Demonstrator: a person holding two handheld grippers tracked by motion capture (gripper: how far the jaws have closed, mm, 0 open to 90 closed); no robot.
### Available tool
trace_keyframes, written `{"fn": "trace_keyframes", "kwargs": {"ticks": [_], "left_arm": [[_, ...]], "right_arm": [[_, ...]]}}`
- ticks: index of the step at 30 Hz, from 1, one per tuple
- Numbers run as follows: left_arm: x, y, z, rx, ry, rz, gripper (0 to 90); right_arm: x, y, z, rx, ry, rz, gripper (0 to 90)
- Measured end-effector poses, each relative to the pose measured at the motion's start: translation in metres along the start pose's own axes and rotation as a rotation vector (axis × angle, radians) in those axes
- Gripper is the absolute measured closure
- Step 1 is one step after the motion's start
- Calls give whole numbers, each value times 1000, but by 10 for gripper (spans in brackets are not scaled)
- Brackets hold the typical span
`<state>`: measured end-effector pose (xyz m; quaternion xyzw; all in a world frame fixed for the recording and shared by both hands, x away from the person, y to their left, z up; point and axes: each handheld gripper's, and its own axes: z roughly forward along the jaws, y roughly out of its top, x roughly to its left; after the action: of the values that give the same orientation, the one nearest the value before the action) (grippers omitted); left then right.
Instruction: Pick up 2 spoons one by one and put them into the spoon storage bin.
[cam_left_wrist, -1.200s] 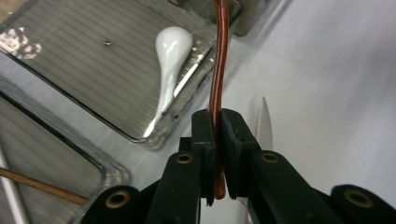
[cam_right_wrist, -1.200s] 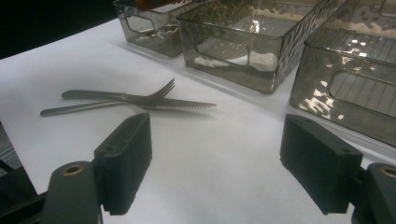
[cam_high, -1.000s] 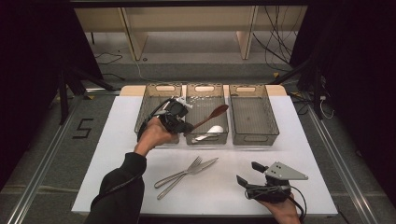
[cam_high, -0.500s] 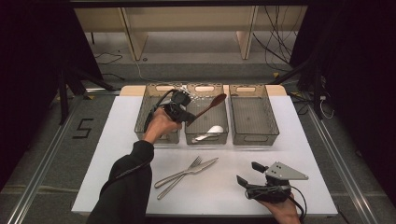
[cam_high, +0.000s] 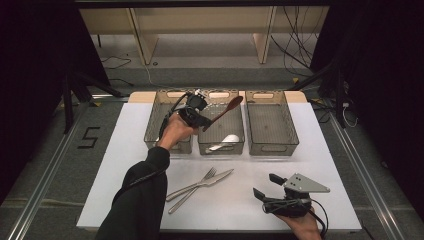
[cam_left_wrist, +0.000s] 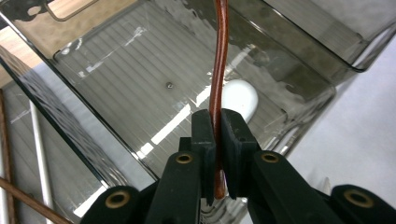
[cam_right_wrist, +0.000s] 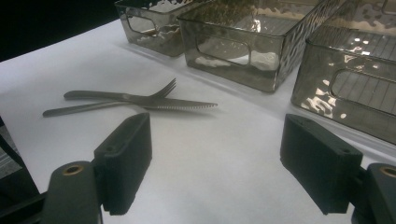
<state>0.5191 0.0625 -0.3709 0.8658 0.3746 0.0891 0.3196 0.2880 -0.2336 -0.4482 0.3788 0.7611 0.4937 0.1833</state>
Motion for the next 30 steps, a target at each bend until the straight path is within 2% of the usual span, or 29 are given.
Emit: {"fn": "trace_keyframes", "kwargs": {"ticks": [5,17,26,28,30], "left_arm": [[-2,0,6,10,-2,1,839],[3,-4,15,38,15,-46,838],[4,-6,23,81,15,-68,834],[4,-6,24,88,22,-67,821],[4,-6,24,67,13,-78,709]], "right_arm": [[-1,0,0,1,-1,0,259],[-1,0,0,-1,-2,-3,258],[-1,0,0,-1,-1,-3,259],[-1,0,-1,0,-1,-3,259],[-1,0,0,0,-1,-2,259]]}}
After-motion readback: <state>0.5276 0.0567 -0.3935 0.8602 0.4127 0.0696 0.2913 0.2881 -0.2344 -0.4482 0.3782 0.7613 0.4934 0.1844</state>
